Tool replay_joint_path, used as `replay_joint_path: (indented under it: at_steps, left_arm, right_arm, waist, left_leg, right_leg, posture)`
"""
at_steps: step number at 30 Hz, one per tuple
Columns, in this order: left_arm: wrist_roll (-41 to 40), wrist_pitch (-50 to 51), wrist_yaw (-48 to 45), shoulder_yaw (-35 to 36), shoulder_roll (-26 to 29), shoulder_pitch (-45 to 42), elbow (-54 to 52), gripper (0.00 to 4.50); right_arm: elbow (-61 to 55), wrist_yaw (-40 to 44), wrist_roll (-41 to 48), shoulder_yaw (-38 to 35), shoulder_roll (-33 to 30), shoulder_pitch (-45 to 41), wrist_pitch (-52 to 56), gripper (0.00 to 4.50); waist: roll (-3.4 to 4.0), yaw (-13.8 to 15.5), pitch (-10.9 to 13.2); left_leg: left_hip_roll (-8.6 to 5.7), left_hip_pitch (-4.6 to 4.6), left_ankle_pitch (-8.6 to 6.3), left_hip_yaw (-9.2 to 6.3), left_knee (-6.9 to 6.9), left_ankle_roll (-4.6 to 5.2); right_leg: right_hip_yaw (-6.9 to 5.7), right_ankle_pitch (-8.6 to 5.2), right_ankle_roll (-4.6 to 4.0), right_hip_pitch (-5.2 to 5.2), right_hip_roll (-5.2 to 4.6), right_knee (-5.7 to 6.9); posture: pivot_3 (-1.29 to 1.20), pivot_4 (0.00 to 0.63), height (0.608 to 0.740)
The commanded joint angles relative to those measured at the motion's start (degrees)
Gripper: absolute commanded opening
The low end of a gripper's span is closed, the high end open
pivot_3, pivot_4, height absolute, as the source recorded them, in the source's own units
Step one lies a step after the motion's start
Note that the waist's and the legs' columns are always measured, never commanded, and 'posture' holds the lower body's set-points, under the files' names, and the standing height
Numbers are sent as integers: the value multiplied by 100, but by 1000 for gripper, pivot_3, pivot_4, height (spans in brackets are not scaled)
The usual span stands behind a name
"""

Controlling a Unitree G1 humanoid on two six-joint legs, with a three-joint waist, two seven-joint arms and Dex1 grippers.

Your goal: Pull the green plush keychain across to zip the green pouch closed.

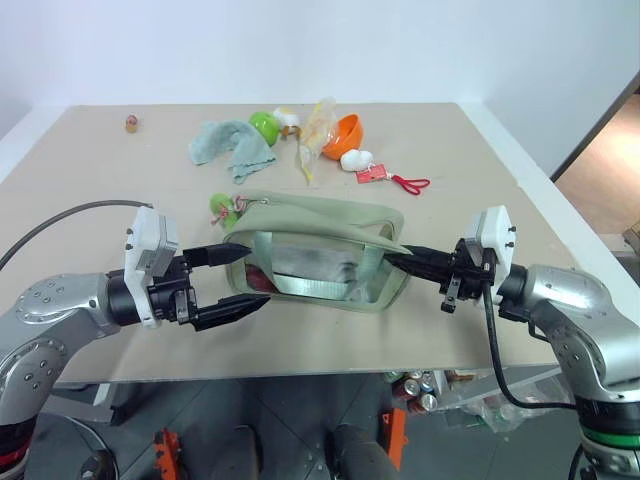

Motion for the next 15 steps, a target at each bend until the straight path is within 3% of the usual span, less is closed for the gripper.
replay_joint_path:
  at_steps: [1,6,12,15]
  left_arm:
    - [42,-130,144,283,-25,-19,-78,4500]
    - [-449,239,470,584,26,-27,-73,4500]
    - [-1321,690,969,1648,254,-96,535,4500]
    - [-369,91,834,1705,319,69,941,4500]
  right_arm:
    - [673,400,-330,100,-80,-613,-705,51]
    - [1532,969,-613,365,-60,-1277,-1284,51]
    - [1414,1012,-579,400,-13,-1169,-1235,51]
    - [1249,933,-565,399,-4,-1042,-1188,51]
  waist:
    - [-1,2,0]
    - [-1,6,1]
    - [-1,3,1]
    - [0,1,0]
  left_leg:
    - [0,1,1,0,2,1]
    - [1,-3,3,-2,0,4]
    - [2,-5,-1,-7,-13,6]
    - [4,2,-1,-7,-16,6]
  right_leg:
    - [0,1,-1,1,0,0]
    - [-2,6,6,-1,1,0]
    - [-6,-6,3,-5,2,1]
    - [-7,-6,-1,-3,4,3]
  posture:
    - [0,150,740]
    - [0,150,740]
    - [0,150,740]
    - [0,150,740]
